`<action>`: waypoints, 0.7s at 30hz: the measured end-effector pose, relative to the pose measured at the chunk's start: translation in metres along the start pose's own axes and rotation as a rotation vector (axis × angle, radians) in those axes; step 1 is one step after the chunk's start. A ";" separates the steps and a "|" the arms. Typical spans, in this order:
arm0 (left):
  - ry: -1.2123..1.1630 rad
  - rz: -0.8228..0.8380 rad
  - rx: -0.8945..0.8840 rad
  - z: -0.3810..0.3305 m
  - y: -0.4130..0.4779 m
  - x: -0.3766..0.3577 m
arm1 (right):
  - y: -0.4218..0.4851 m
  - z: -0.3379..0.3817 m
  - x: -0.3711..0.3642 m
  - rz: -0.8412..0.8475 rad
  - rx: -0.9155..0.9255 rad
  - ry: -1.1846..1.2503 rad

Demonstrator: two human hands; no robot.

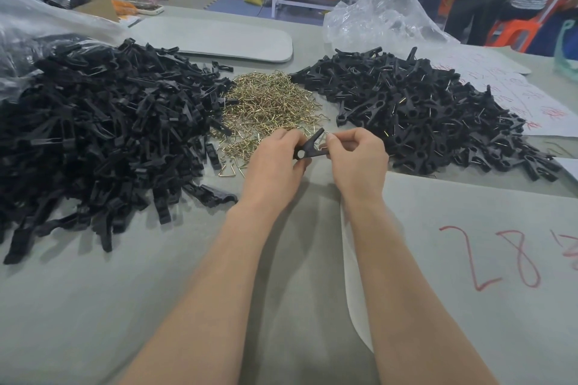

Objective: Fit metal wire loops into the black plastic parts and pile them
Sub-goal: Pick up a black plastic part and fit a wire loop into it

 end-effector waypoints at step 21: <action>-0.190 0.046 -0.200 -0.012 -0.003 0.025 | 0.008 -0.011 0.023 0.968 -0.511 0.899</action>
Point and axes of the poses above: each hand's wrist, its own y-axis towards the middle knuckle, its own x-axis out of the back of the hand, z = x × y, the point moved 1 cm from there along y, towards the middle knuckle, and after that the axes turned 1 degree about z, right-handed, at the moved point
